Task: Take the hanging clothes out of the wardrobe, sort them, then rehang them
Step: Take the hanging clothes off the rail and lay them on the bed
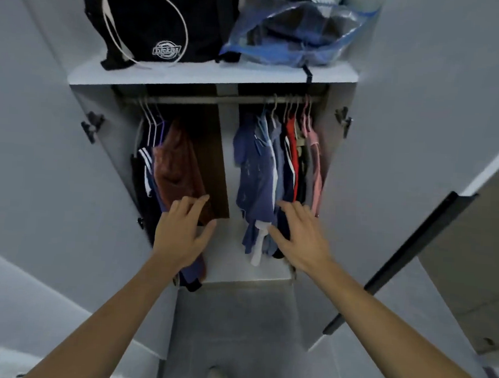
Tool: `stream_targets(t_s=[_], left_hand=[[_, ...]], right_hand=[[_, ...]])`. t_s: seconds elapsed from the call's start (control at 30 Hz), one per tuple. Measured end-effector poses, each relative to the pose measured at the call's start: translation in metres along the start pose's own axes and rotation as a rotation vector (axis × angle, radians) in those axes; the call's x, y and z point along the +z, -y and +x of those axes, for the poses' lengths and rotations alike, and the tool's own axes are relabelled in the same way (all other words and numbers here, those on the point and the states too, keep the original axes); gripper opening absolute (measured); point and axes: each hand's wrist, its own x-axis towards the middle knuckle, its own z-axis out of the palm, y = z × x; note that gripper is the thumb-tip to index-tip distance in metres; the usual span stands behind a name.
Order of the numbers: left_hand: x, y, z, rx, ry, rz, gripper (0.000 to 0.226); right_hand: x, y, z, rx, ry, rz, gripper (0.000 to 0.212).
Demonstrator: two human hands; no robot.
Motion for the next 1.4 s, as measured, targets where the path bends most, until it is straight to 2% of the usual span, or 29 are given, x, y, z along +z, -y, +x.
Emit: stream_targets(t_s=[0.4, 0.77, 0.93, 1.13, 1.2, 1.4], left_hand=[[0.012, 0.132, 0.096, -0.242, -0.054, -0.067, 0.061], [0.032, 0.199, 0.156, -0.427, -0.001, -0.048, 0.067], [0.064, 0.225, 0.191, -0.518, 0.042, -0.032, 0.050], [0.110, 0.244, 0.228, -0.552, 0.014, 0.082, 0.049], [0.121, 0.247, 0.237, -0.538, -0.037, 0.155, 0.043], [0.143, 0.260, 0.255, -0.480, -0.117, 0.311, 0.037]], right_hand=[[0.083, 0.062, 0.188, -0.191, 0.117, 0.024, 0.066], [0.161, 0.099, 0.347, -0.339, 0.248, 0.077, 0.067], [0.206, 0.099, 0.418, -0.375, 0.281, 0.110, 0.061], [0.266, 0.101, 0.499, -0.302, 0.283, 0.153, 0.064], [0.283, 0.102, 0.521, -0.318, 0.276, 0.155, 0.064], [0.329, 0.100, 0.559, -0.404, 0.190, 0.176, 0.045]])
